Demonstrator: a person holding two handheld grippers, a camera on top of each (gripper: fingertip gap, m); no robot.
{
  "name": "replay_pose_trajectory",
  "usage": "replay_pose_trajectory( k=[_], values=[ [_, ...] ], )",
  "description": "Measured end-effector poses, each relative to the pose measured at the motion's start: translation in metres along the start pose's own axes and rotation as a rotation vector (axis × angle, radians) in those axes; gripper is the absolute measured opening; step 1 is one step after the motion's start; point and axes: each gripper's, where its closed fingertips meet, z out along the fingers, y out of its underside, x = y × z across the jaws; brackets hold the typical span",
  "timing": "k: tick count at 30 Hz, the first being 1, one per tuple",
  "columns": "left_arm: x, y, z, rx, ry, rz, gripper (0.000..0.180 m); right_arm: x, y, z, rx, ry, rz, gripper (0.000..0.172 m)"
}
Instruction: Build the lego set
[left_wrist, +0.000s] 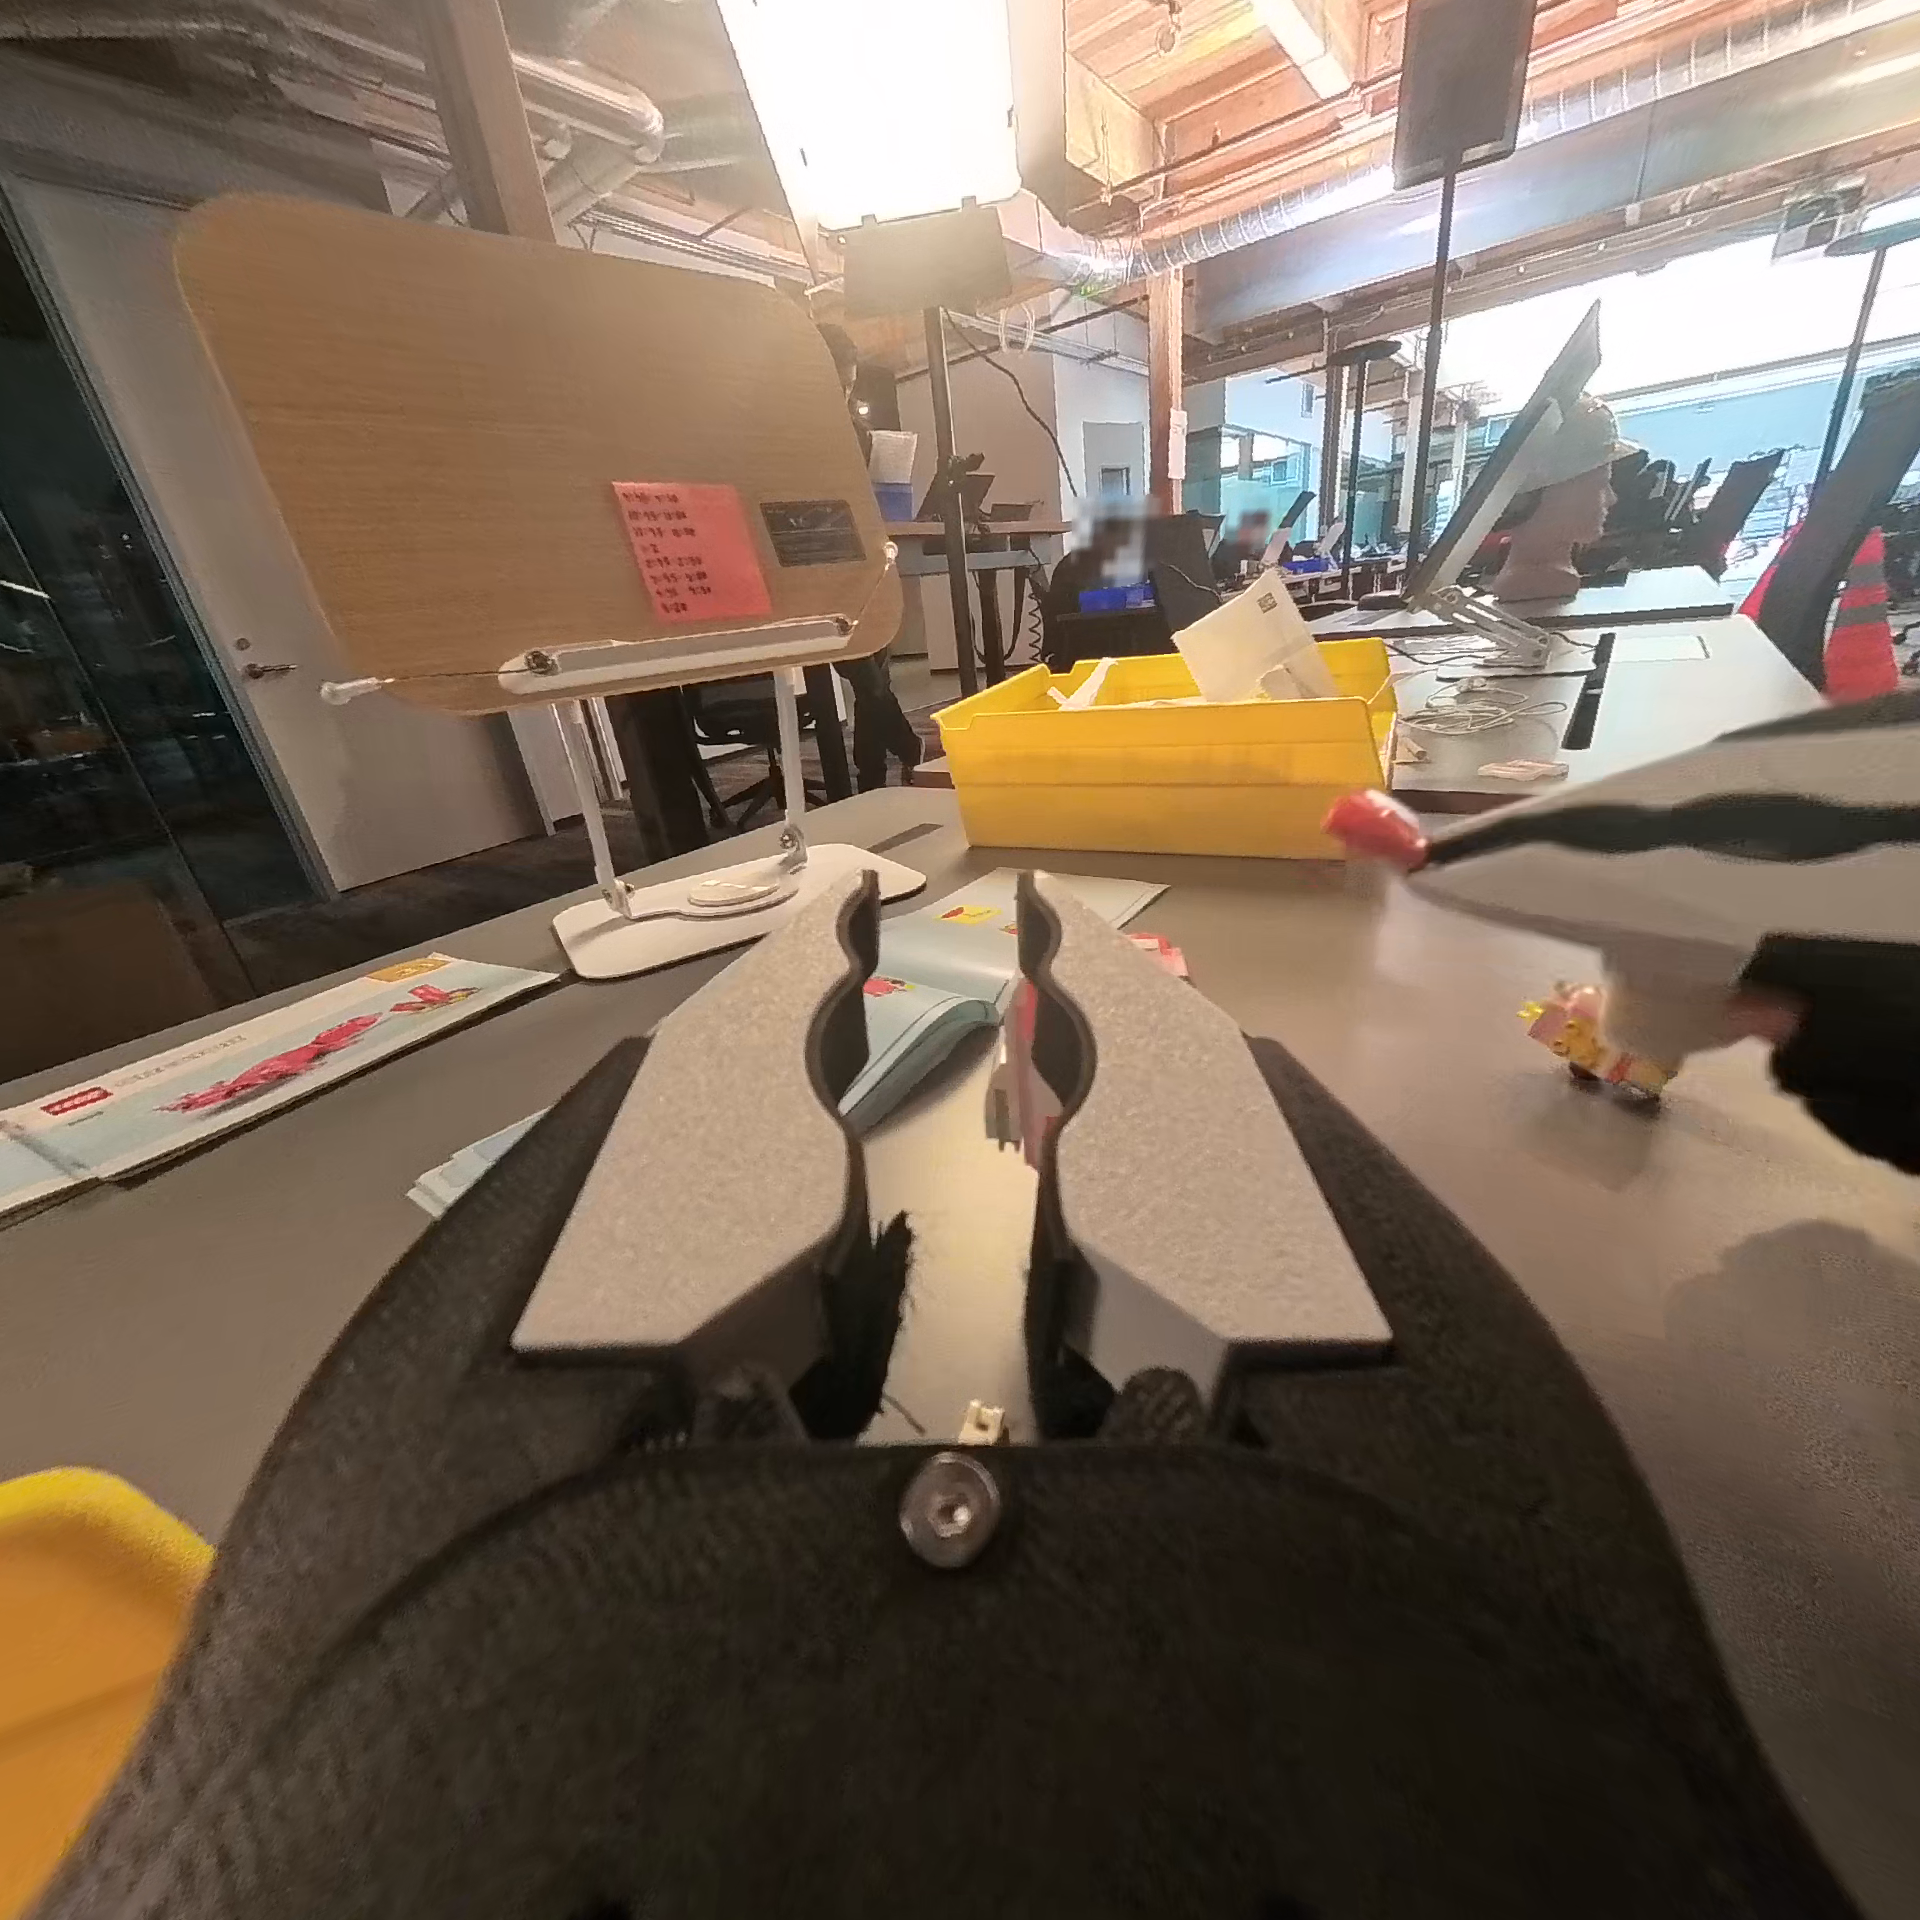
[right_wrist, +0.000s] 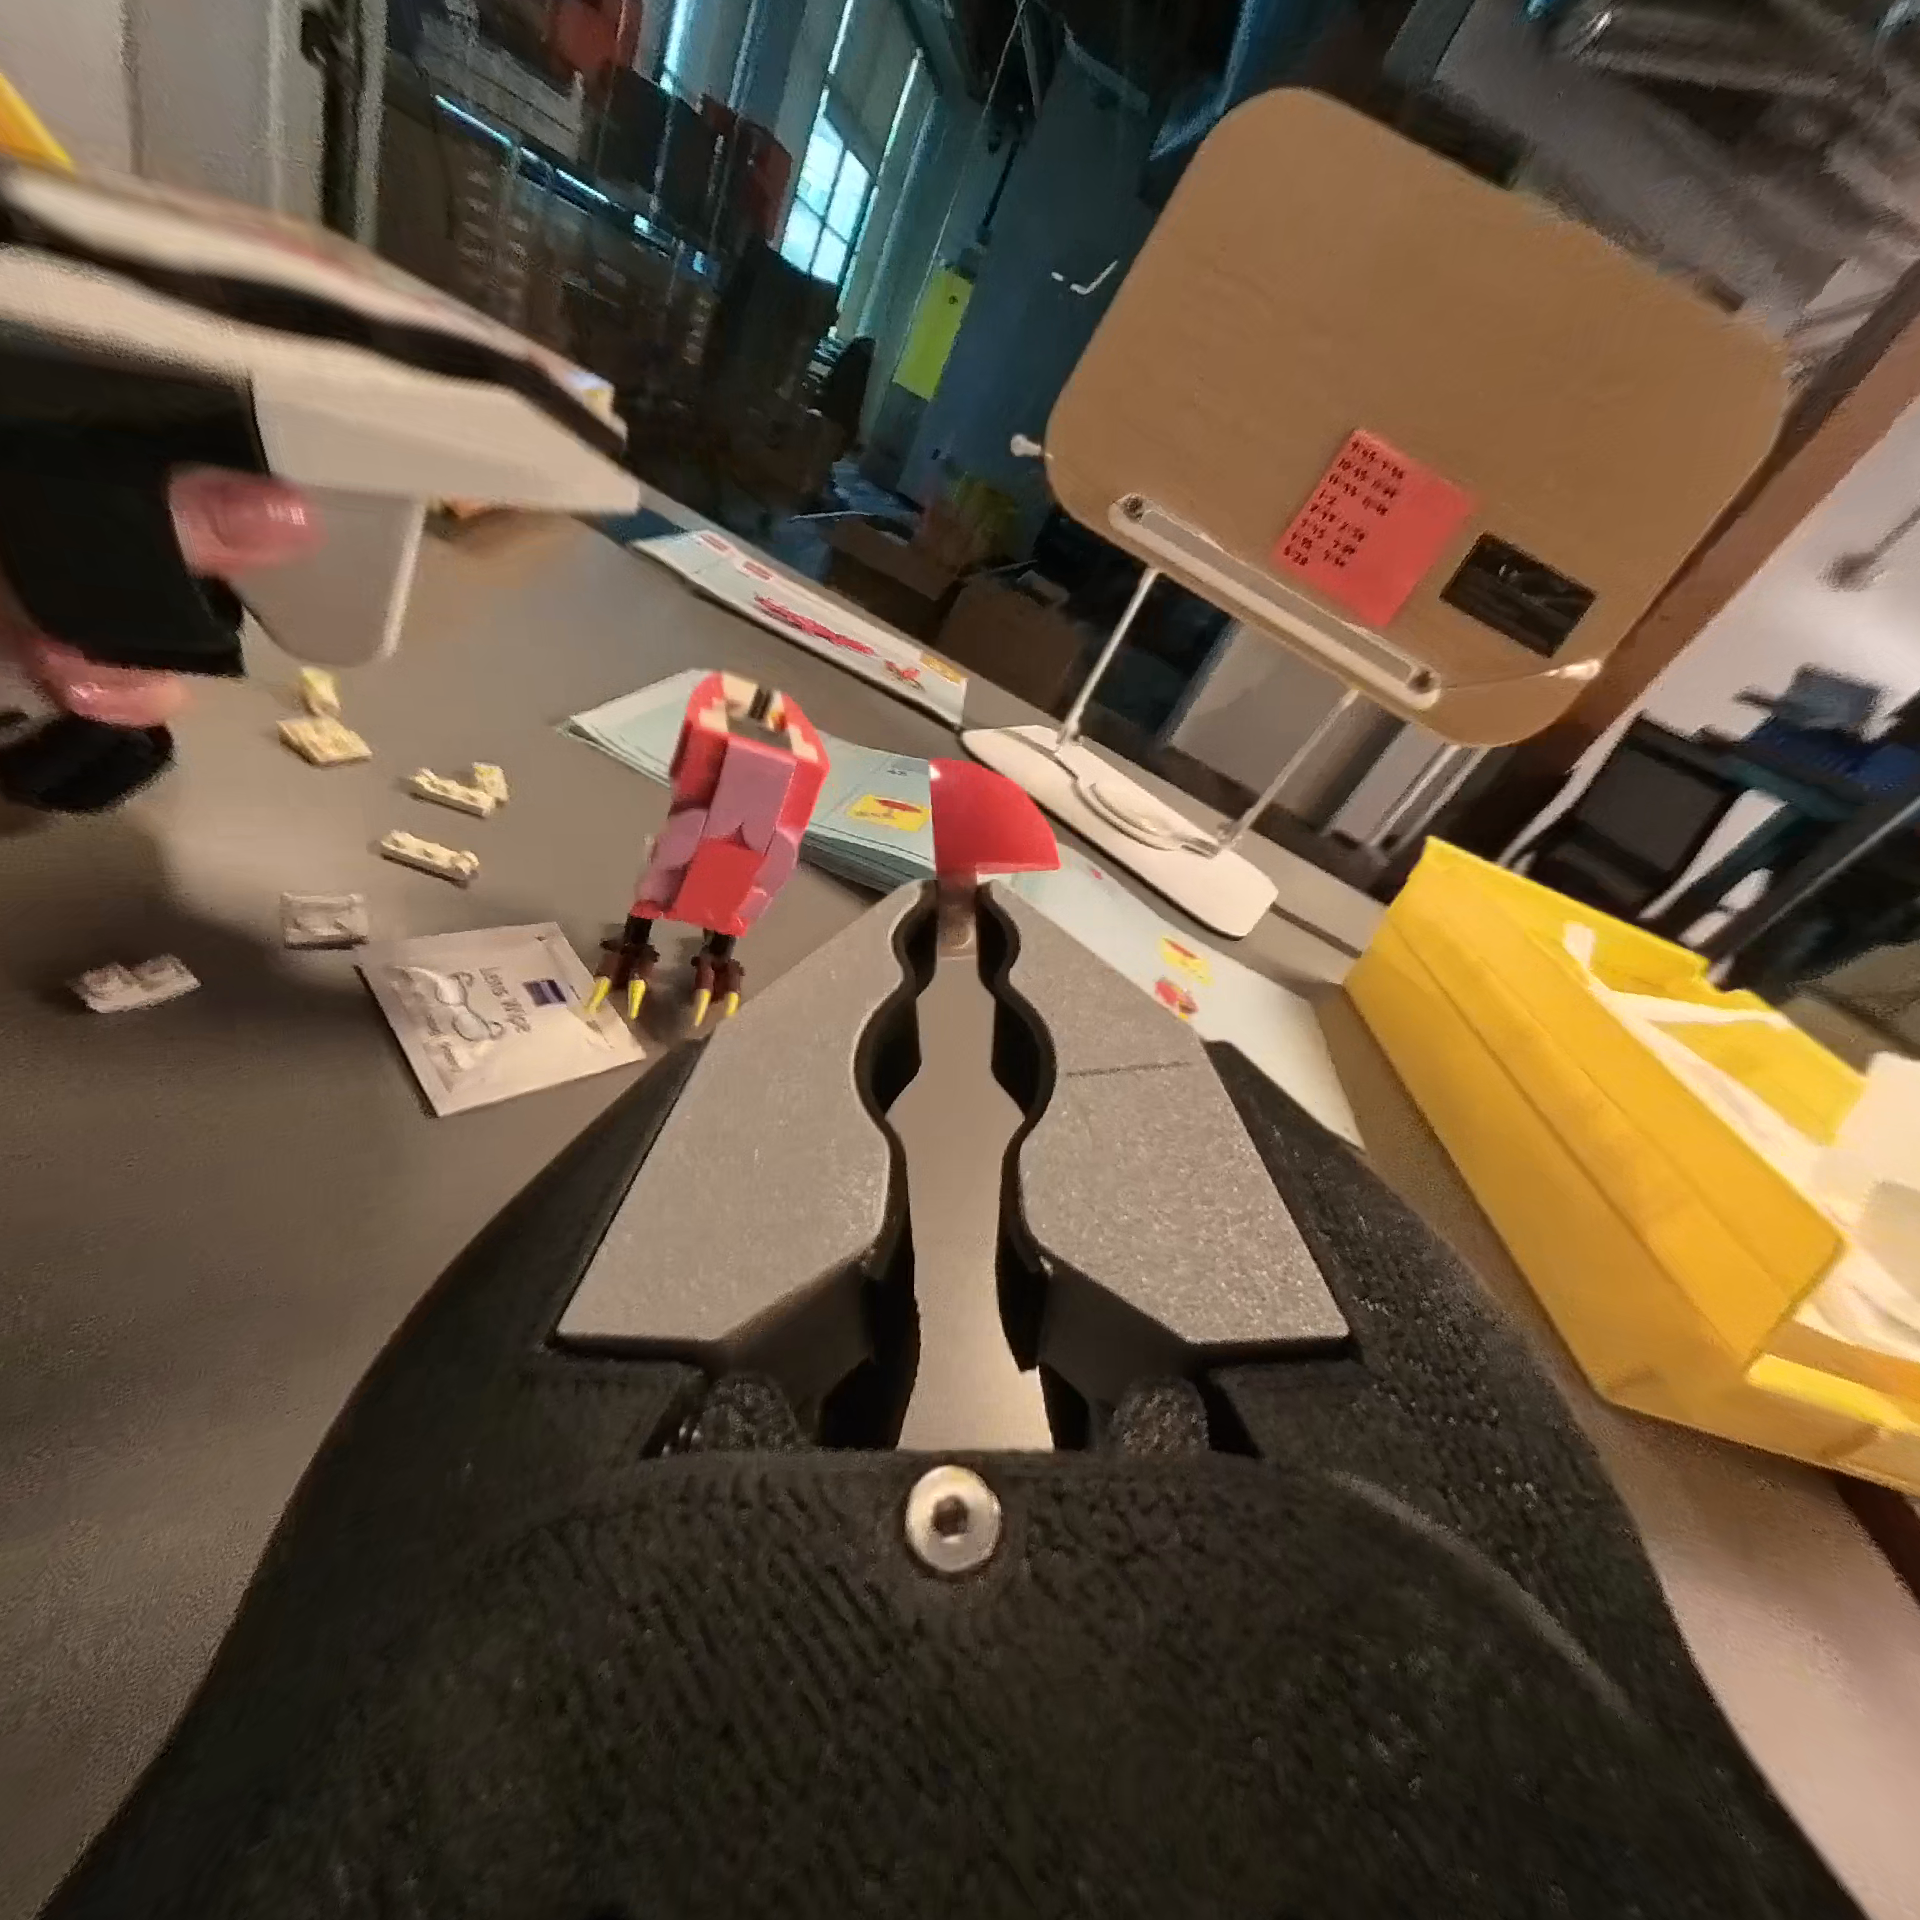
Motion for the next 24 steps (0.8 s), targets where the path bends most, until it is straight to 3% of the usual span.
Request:
replay_pose_trajectory(
  k=[2, 4, 9, 13, 24],
  values=[
    [-0.001, 0.000, 0.000, 0.003, -0.002, -0.009, 0.024, 0.015, -0.005, -0.003, -0.043, -0.032, 0.042, 0.005],
    [-0.002, 0.000, 0.000, 0.001, -0.001, -0.017, 0.024, 0.039, 0.010, -0.002, -0.176, -0.057, 0.057, 0.005],
    [-0.001, 0.000, 0.000, 0.001, -0.002, -0.004, 0.024, 0.092, 0.095, -0.011, -0.562, -0.090, 0.176, 0.005],
    [0.000, 0.000, 0.000, -0.002, 0.001, 0.002, 0.024, 0.105, 0.137, -0.026, -0.748, -0.110, 0.255, 0.005],
    [0.003, 0.000, 0.001, -0.002, 0.007, 0.010, 0.024, 0.105, 0.165, -0.038, -0.871, -0.116, 0.328, 0.006]
  ],
)
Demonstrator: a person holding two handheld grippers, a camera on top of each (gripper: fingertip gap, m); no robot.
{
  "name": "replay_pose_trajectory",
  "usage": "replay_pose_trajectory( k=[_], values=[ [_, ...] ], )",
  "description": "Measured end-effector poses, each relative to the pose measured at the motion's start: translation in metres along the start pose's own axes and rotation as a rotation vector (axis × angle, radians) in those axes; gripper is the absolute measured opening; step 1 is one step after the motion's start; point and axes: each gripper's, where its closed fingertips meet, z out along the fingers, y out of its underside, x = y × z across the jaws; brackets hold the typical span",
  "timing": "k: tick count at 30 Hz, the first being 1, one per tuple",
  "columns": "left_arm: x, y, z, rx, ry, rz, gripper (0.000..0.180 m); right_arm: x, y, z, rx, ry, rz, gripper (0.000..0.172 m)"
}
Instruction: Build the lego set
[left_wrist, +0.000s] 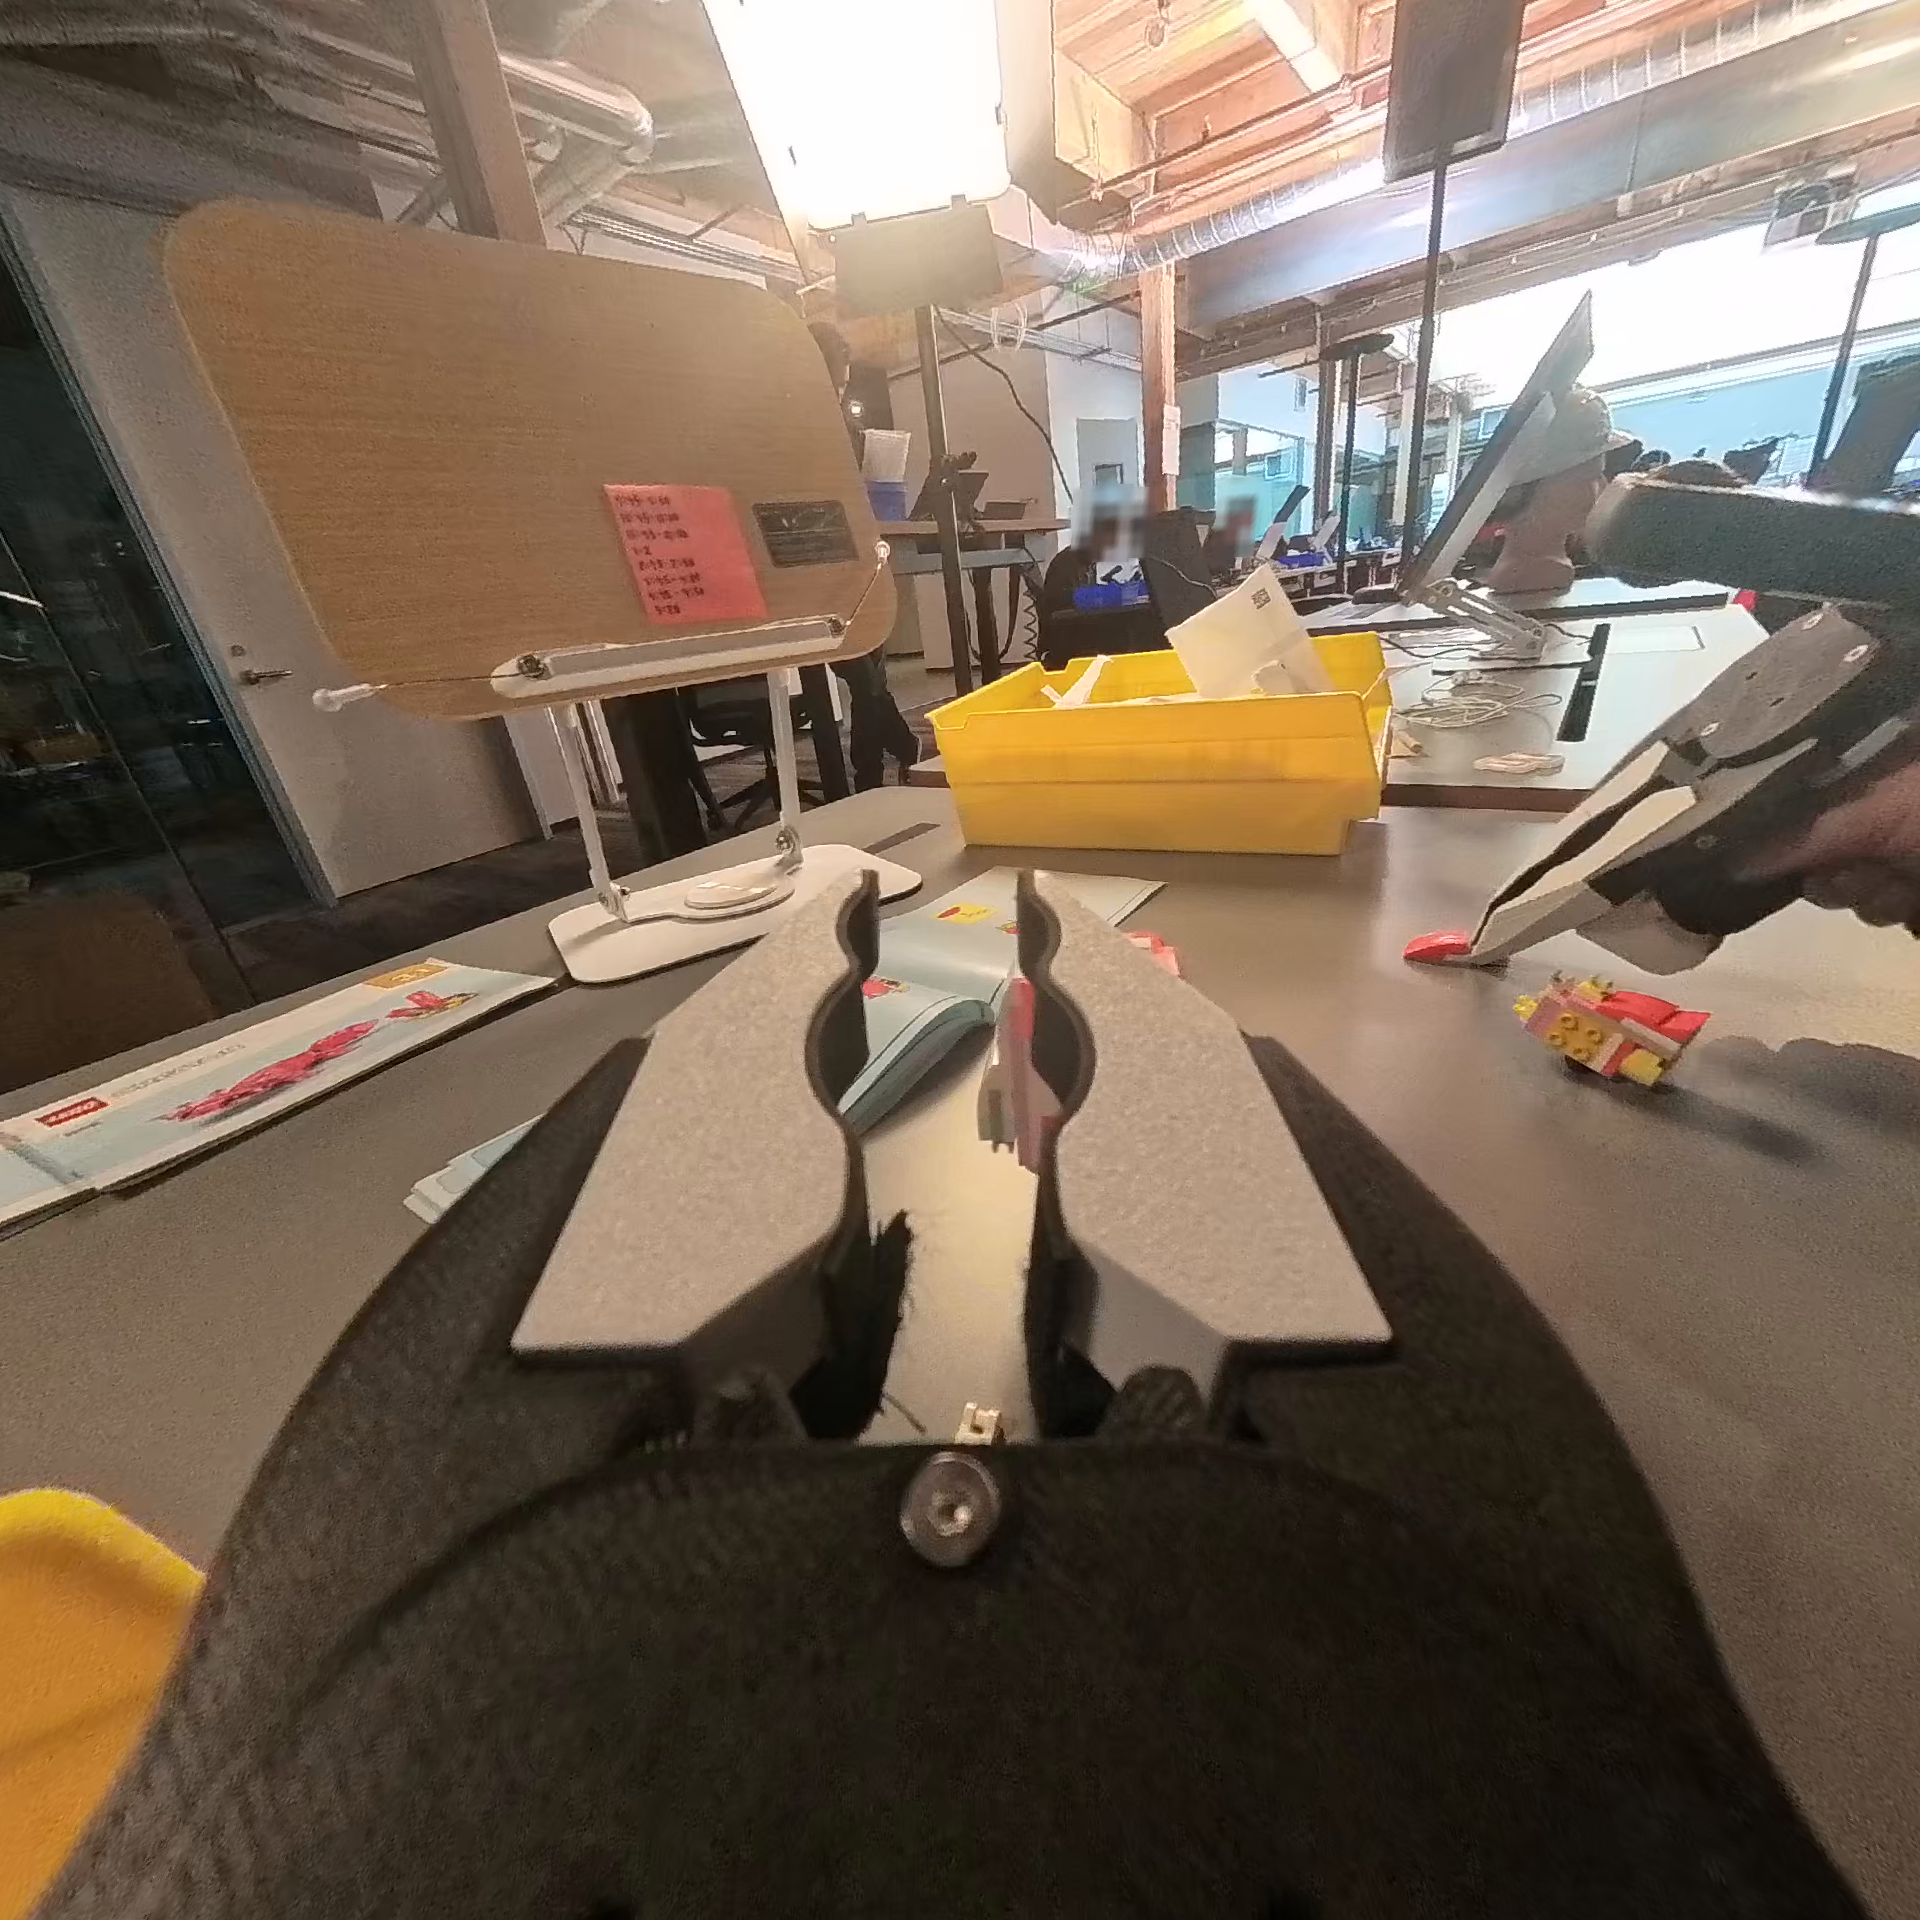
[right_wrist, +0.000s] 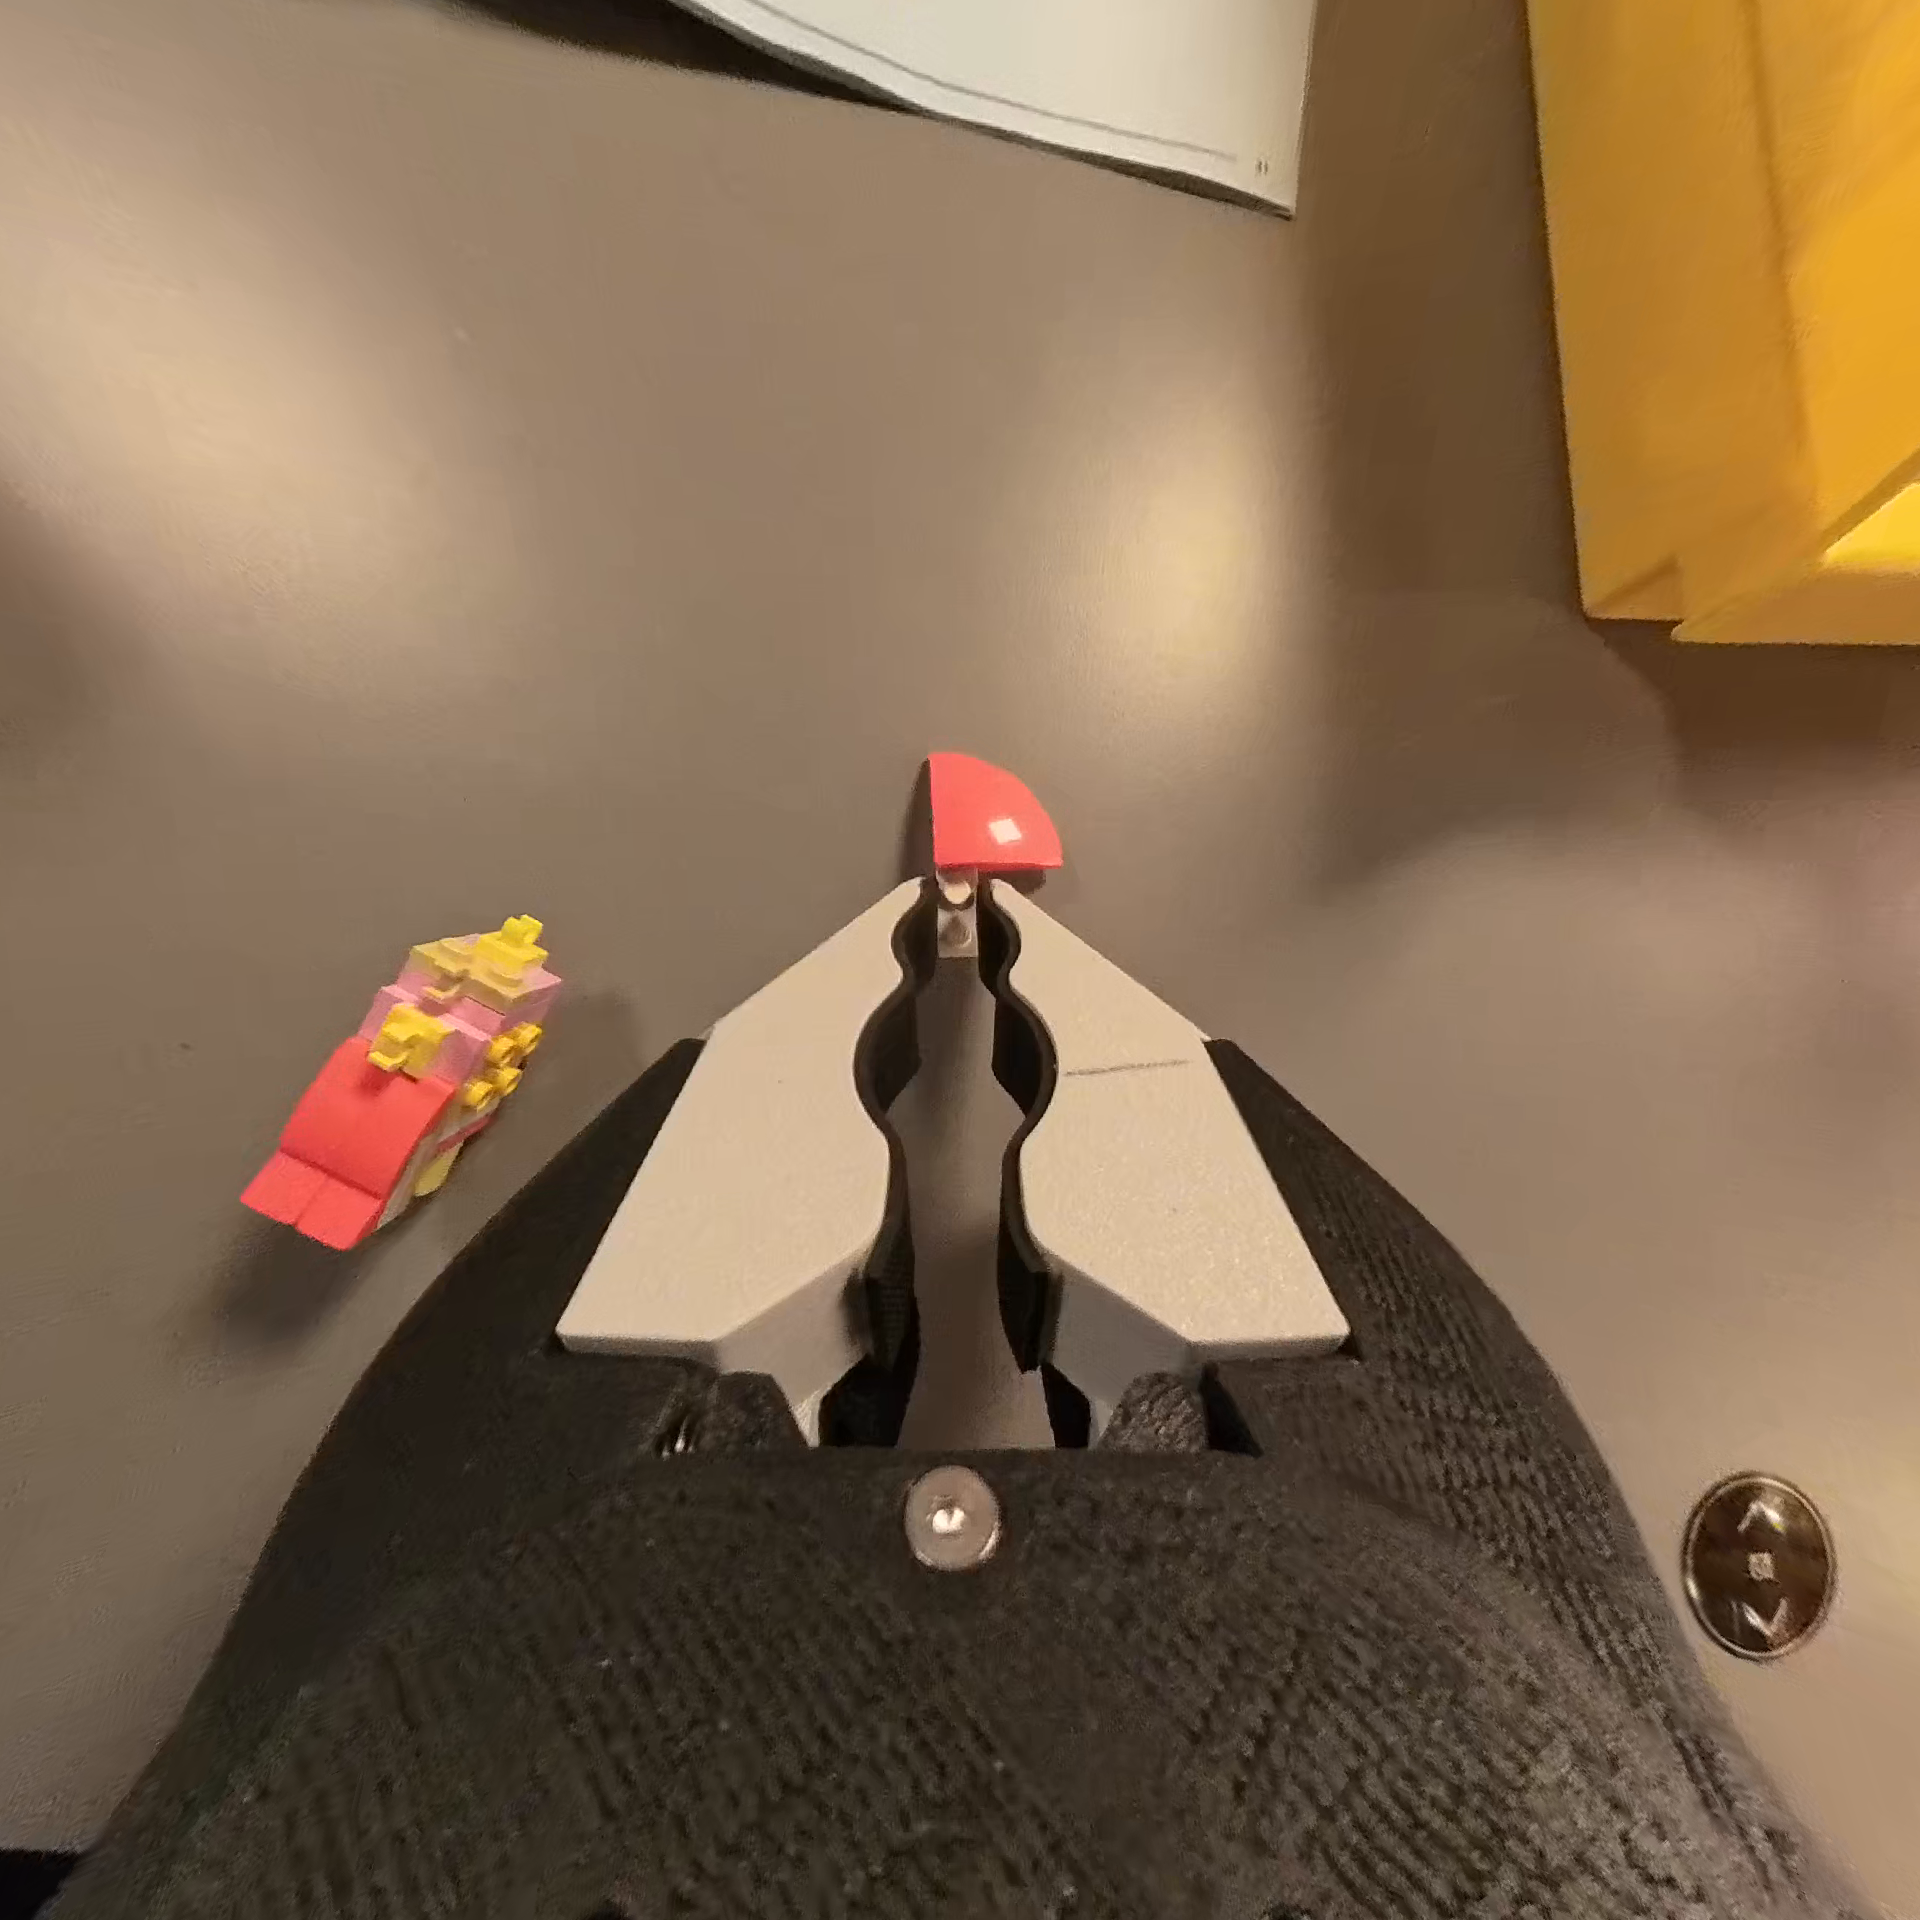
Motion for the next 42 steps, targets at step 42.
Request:
replay_pose_trajectory(
  k=[42],
  values=[
    [-0.139, -0.150, -0.199, -0.130, -0.521, -0.043, 0.029, -0.183, -0.133, -0.098, 1.223, -0.146, -0.268, 0.002]
  ],
)
